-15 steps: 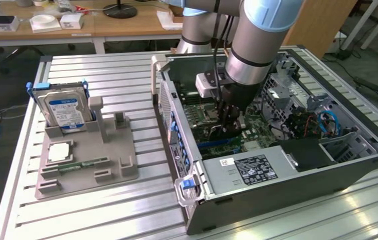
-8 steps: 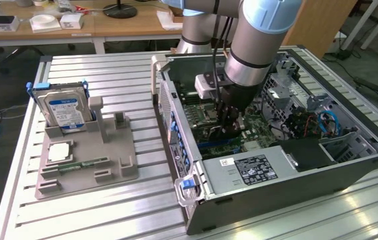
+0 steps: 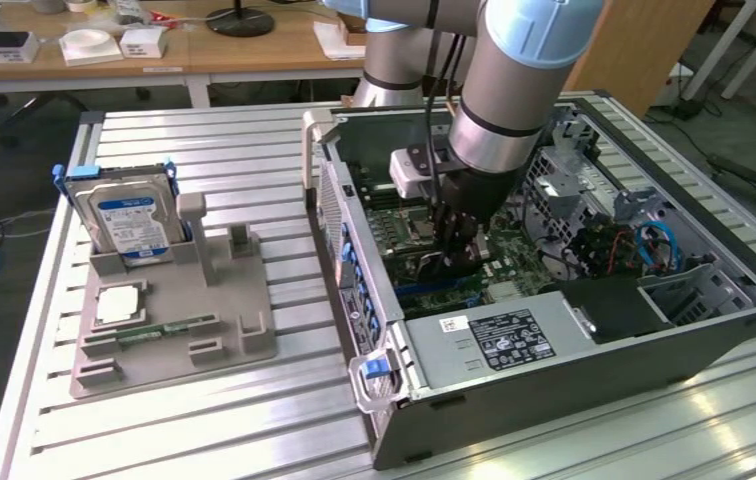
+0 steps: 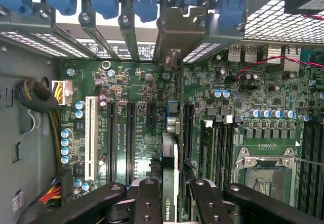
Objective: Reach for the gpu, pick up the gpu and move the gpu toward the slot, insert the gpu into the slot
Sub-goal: 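Insert the gpu into the slot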
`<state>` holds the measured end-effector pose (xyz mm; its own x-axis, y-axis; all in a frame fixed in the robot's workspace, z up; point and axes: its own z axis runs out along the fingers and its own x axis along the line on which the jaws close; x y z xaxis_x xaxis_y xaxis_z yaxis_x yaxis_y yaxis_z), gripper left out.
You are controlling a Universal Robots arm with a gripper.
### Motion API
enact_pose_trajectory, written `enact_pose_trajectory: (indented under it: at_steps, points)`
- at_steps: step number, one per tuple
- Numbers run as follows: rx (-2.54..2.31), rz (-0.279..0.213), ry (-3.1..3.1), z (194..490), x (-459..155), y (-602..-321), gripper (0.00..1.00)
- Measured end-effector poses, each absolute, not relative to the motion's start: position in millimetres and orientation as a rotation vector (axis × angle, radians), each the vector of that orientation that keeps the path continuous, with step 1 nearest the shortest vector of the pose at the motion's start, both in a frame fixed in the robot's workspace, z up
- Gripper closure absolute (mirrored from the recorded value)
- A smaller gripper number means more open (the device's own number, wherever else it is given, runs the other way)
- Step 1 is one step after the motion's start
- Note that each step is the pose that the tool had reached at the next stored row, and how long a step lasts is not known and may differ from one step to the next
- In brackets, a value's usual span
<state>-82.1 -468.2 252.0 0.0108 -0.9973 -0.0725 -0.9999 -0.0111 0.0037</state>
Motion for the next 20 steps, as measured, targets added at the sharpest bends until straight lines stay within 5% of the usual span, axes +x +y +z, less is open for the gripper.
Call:
enact_pose_trajectory:
  at_steps: [20]
  points:
    - [-2.199, 0.085, 2.175, 249.7, -82.1, -468.1, 0.74]
